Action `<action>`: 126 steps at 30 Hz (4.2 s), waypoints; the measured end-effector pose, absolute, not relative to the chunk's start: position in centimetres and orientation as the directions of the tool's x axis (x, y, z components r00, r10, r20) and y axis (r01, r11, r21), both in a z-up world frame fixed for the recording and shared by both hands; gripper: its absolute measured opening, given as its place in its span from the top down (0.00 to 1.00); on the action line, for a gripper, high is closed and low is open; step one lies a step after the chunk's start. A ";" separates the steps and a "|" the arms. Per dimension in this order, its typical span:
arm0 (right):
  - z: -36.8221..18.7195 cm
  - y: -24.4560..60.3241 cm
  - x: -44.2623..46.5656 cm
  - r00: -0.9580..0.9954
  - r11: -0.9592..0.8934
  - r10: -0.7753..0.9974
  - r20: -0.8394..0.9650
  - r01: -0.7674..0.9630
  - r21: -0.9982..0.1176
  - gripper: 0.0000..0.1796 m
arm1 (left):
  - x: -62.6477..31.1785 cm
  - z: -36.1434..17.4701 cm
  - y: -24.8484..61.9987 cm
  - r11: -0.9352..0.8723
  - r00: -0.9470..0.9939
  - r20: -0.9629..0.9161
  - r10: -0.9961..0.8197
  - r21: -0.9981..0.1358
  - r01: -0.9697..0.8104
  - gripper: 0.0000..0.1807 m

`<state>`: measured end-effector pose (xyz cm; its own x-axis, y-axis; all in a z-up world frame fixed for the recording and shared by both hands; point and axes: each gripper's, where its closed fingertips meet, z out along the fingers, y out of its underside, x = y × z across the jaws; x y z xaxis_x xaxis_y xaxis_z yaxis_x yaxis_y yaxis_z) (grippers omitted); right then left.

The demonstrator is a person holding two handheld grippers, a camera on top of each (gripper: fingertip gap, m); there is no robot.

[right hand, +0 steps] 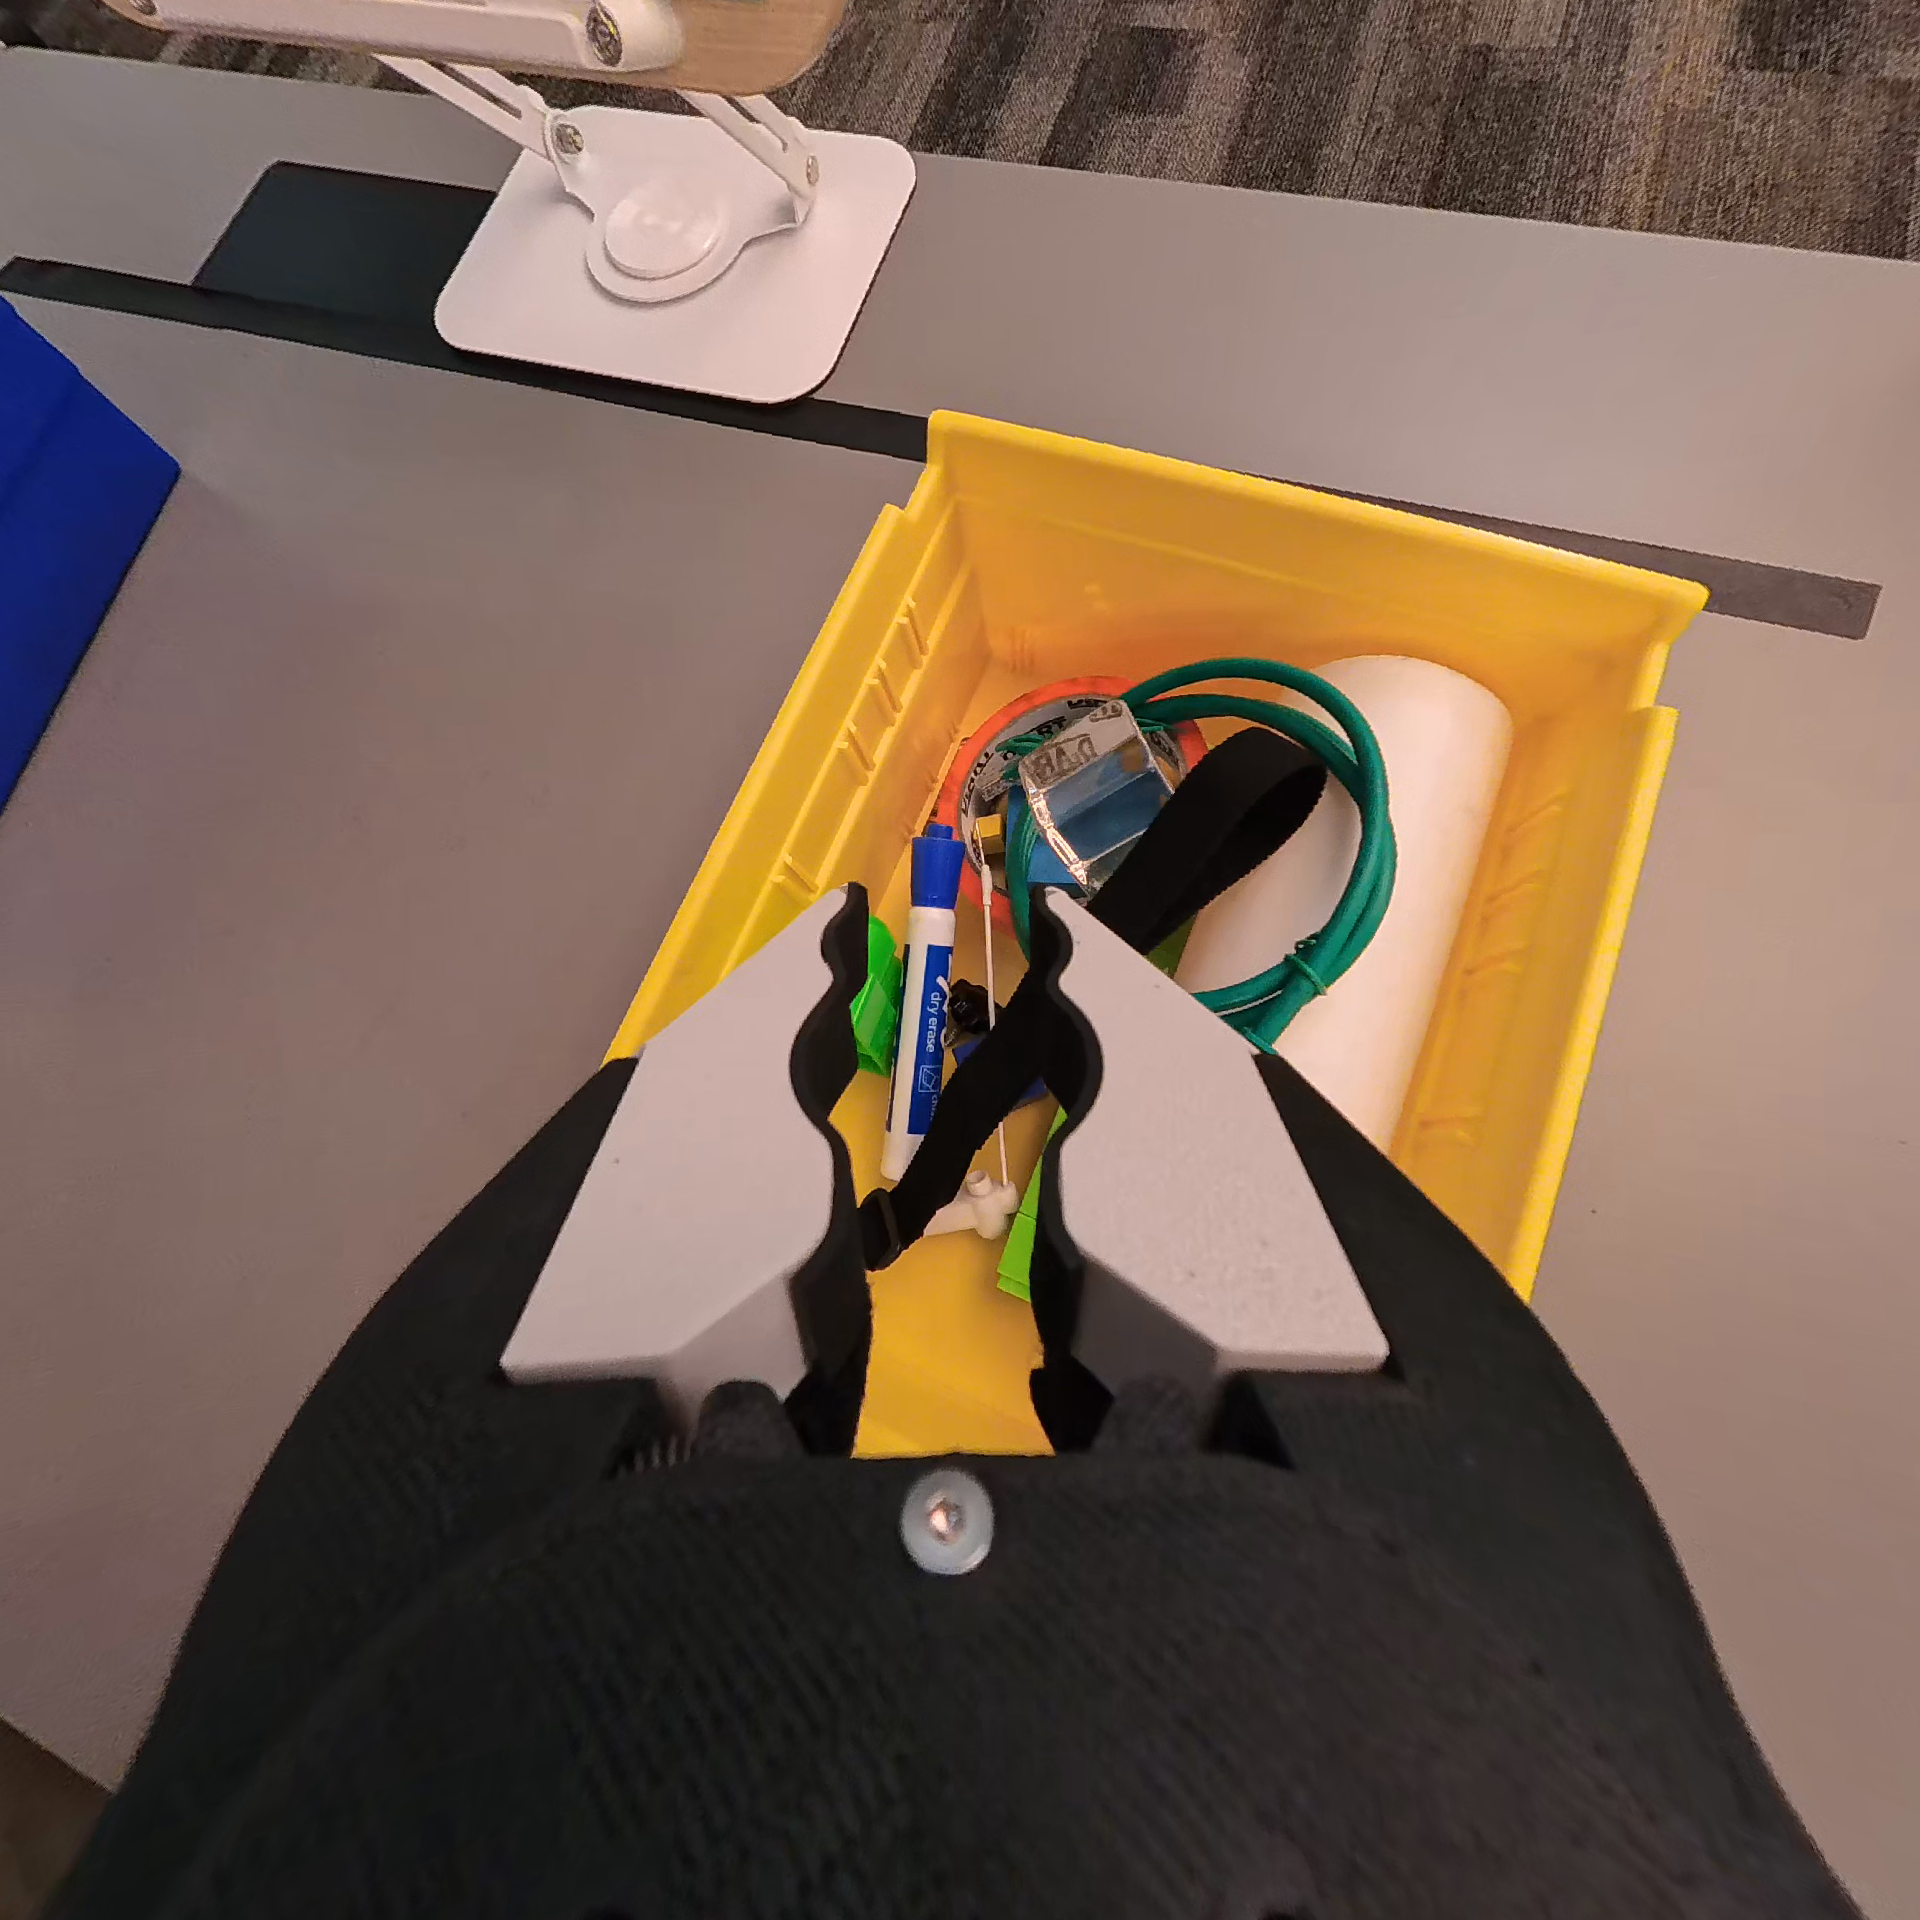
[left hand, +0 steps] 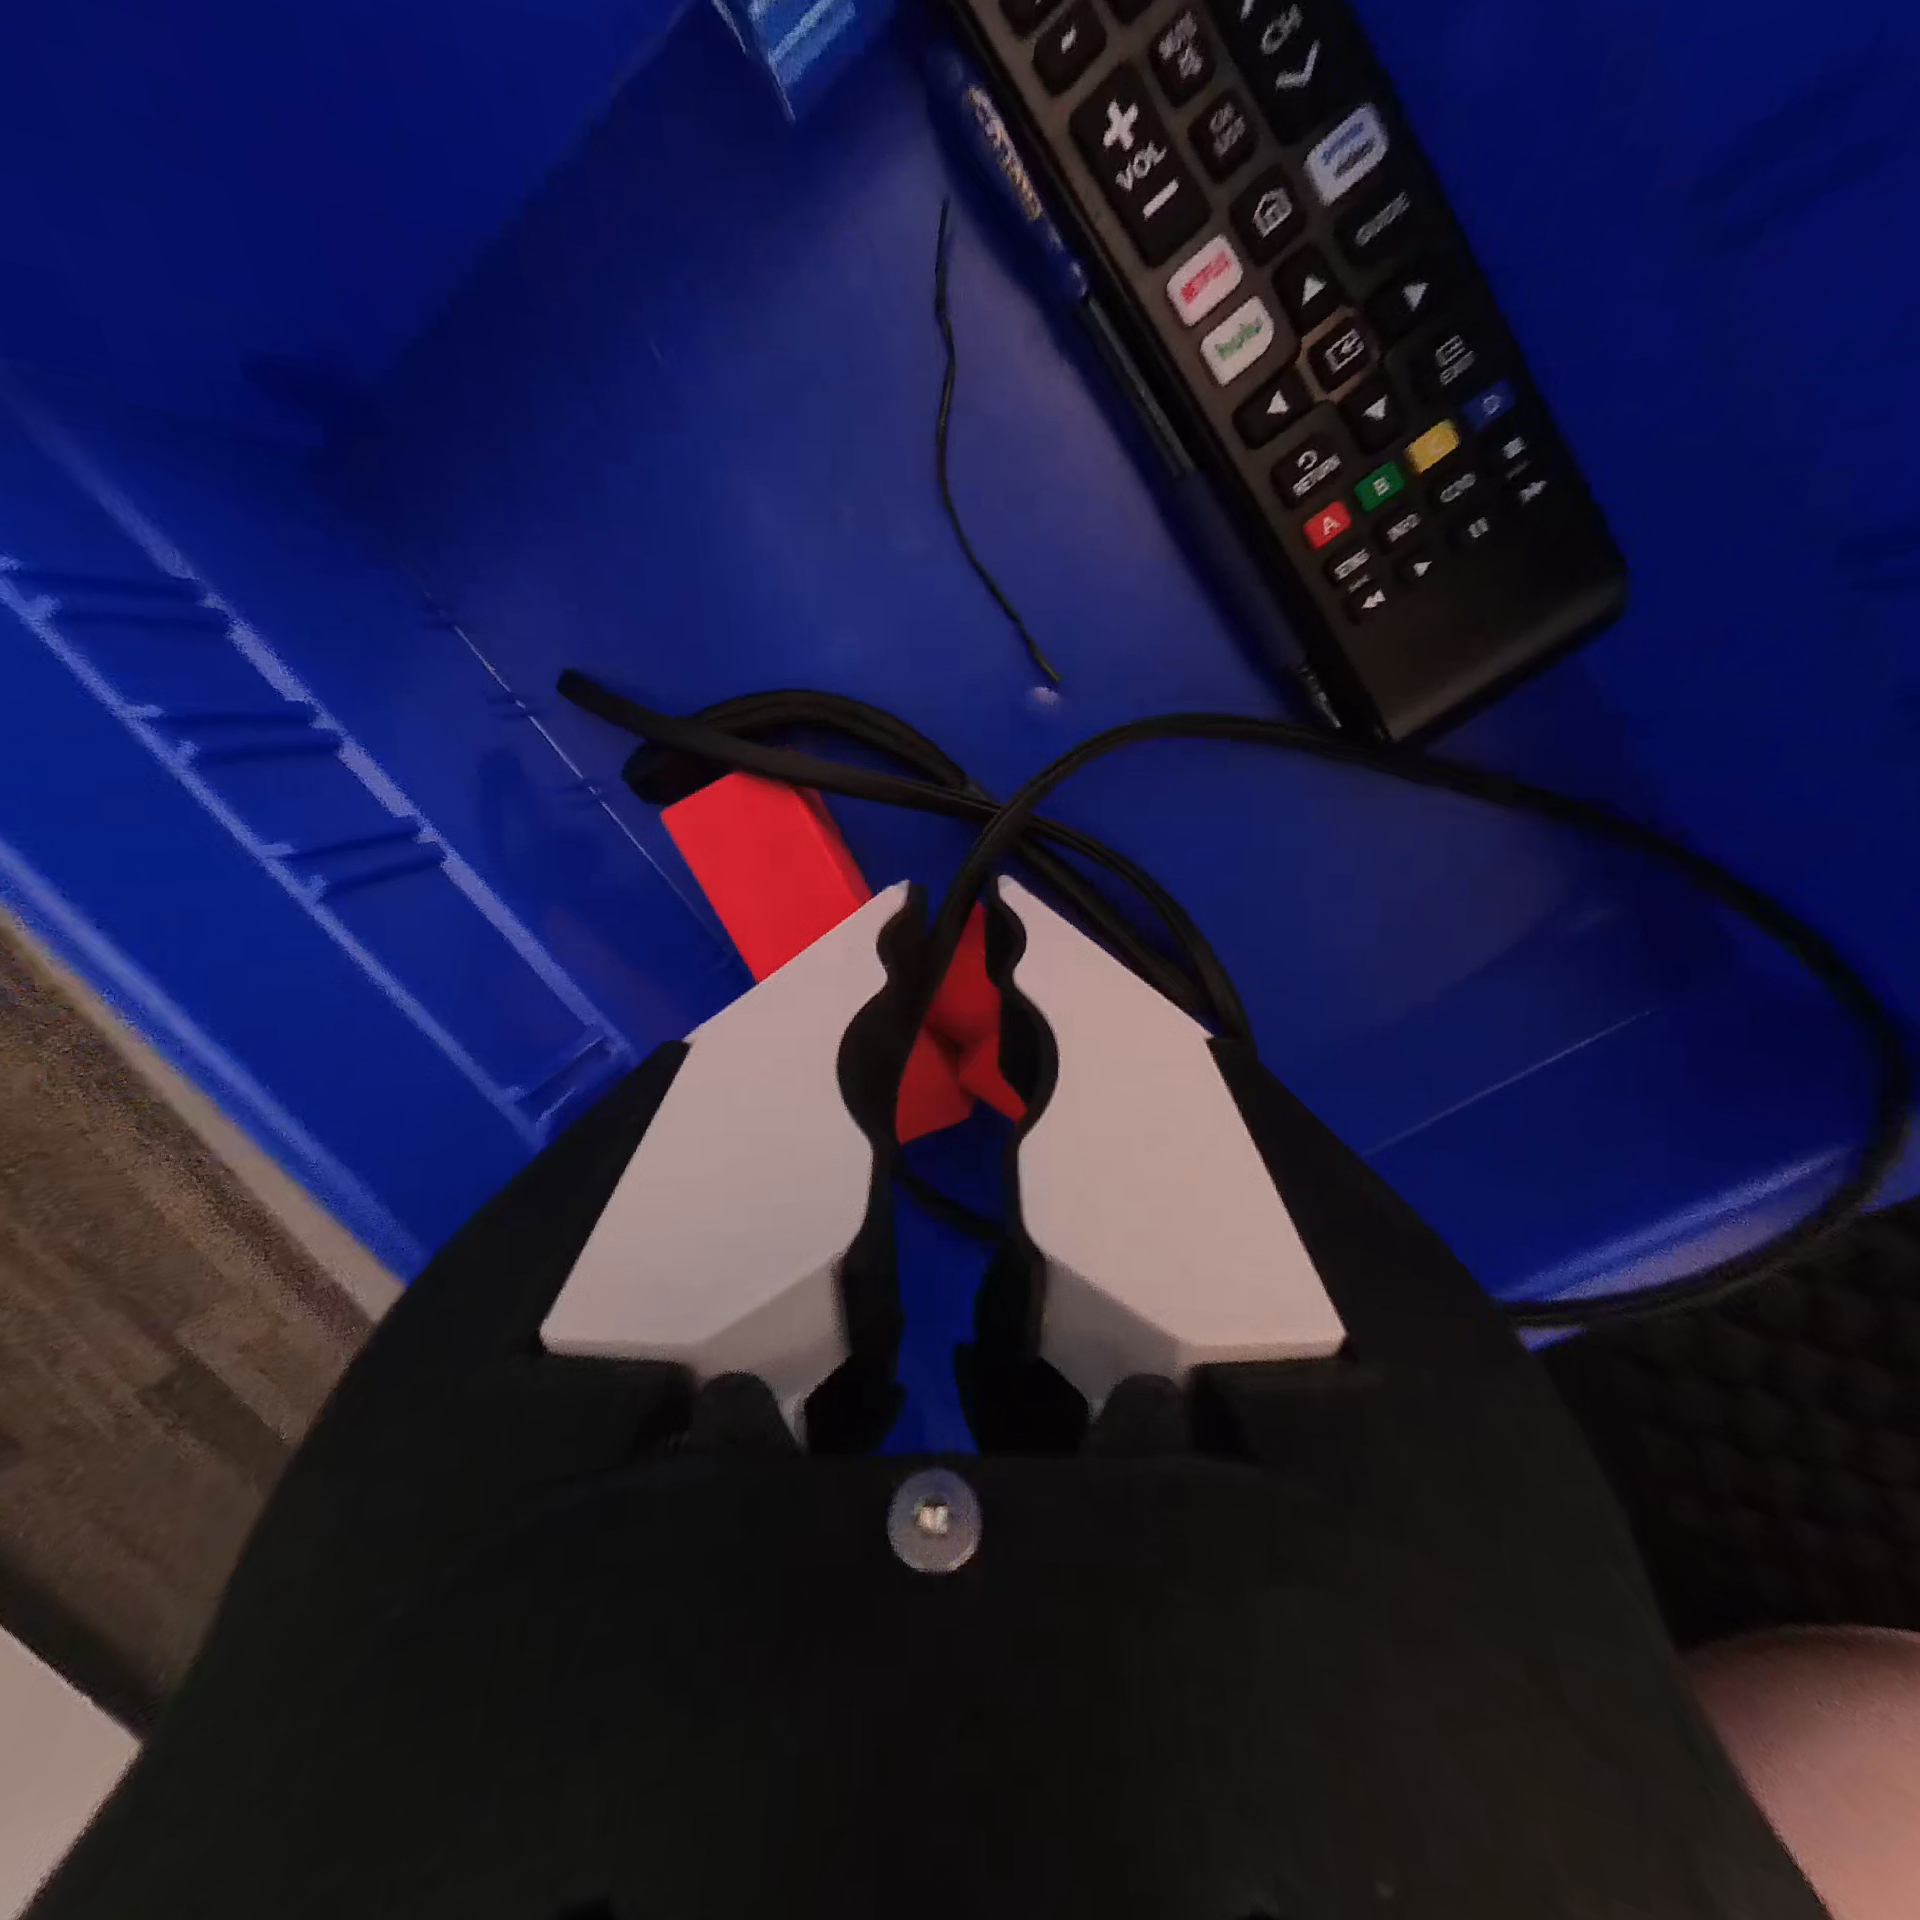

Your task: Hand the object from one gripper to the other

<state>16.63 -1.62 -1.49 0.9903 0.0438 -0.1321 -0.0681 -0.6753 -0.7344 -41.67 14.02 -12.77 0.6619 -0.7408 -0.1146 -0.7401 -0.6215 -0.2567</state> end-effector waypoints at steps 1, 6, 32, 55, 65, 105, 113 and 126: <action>-1.5 -1.6 16.6 0.990 -0.675 0.045 -0.130 -0.066 -0.735 0.83 | -41.7 -12.1 14.1 -0.615 0.661 -0.131 -0.739 -0.268 -0.741 0.96; -1.4 -1.5 16.5 0.991 -0.675 0.050 -0.121 -0.056 -0.736 0.84 | -41.1 -6.1 14.9 -0.570 0.702 -0.232 -0.674 -0.442 -0.693 0.99; 8.5 1.1 -3.4 0.719 -0.134 0.689 0.091 0.250 -0.959 0.77 | -26.8 18.3 3.9 0.203 0.716 -0.399 -0.573 -0.915 -0.348 0.99; -1.6 1.7 -24.1 0.200 -0.092 0.978 -0.055 0.183 -0.979 0.66 | -27.2 19.6 2.4 0.246 0.713 -0.389 -0.583 -0.921 -0.302 0.99; -4.4 -1.0 -26.9 0.050 0.077 0.994 0.093 0.273 -0.959 0.98 | -26.8 19.2 2.5 0.239 0.704 -0.400 -0.586 -0.916 -0.321 0.99; 6.1 -7.3 -13.2 0.155 -0.114 0.986 -0.054 0.411 -0.904 0.99 | -17.4 13.5 -2.3 0.372 0.361 -0.576 -0.734 -0.785 -0.495 0.72; 5.6 -11.1 -14.7 0.014 -0.033 0.999 -0.030 0.496 -0.868 0.99 | -12.1 9.5 -5.3 0.600 0.076 -0.698 -0.712 -0.660 -0.452 0.72; 5.8 -10.7 -14.3 0.055 -0.029 0.998 -0.001 0.501 -0.865 0.99 | -12.3 7.9 -5.5 0.570 0.000 -0.644 -0.765 -0.676 -0.467 0.94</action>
<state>-14.29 -10.70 5.77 0.0554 0.9985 -0.0013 0.5010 -0.0289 -0.8649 -12.27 -5.47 7.92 -0.0005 -0.7647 -0.6444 -0.4667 0.5701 -0.6761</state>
